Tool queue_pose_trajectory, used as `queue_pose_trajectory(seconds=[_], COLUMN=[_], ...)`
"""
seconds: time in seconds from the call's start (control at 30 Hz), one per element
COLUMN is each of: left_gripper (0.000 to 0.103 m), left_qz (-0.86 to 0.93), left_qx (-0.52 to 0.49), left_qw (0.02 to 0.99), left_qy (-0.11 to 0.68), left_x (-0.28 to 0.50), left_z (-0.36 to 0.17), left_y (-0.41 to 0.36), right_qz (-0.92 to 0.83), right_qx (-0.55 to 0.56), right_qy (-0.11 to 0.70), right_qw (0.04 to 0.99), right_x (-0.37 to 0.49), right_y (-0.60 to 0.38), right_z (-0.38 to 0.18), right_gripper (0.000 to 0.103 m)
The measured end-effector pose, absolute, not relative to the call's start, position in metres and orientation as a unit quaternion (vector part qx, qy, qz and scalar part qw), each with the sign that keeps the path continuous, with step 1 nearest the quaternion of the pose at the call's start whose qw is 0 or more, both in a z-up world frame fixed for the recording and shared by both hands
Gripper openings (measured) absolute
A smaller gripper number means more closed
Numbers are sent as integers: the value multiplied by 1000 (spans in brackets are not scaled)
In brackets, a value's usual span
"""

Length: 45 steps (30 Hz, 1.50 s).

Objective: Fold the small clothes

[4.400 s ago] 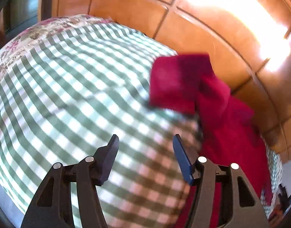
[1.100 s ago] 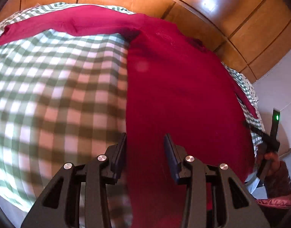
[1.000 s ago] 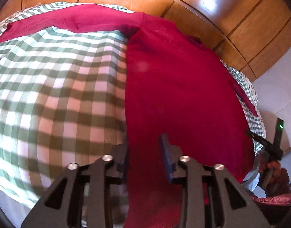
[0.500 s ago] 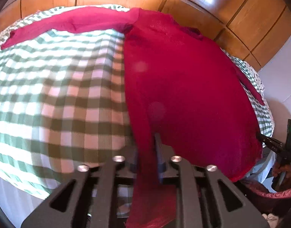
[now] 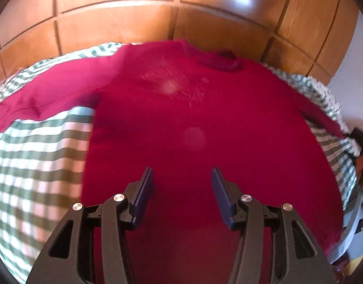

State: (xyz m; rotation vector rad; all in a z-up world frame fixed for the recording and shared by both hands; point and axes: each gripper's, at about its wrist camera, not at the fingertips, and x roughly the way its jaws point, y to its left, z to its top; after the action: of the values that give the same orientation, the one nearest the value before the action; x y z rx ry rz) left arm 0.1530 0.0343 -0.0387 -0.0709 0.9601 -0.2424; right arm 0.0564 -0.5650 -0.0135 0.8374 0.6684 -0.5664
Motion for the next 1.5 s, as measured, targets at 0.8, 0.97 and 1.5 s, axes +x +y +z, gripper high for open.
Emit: queue_pose_trajectory(seconds=[0.8,0.97,1.5], left_gripper=[56,56,53], left_qz=[-150,-153,-193], left_qx=[-160,-183,-196], left_qw=[857,856,847], left_qy=[467,458,454], left_x=[181,192,258], left_z=[-41,-36,-24], left_y=[56,67,34], right_qz=[-66,62,68], right_qx=[176,150,142], right_qy=[290,316,384], right_qw=[938,935,910], right_x=[224,260,196], right_y=[-396,-277,-263], right_z=[110,96,30], right_gripper=[4,0,60])
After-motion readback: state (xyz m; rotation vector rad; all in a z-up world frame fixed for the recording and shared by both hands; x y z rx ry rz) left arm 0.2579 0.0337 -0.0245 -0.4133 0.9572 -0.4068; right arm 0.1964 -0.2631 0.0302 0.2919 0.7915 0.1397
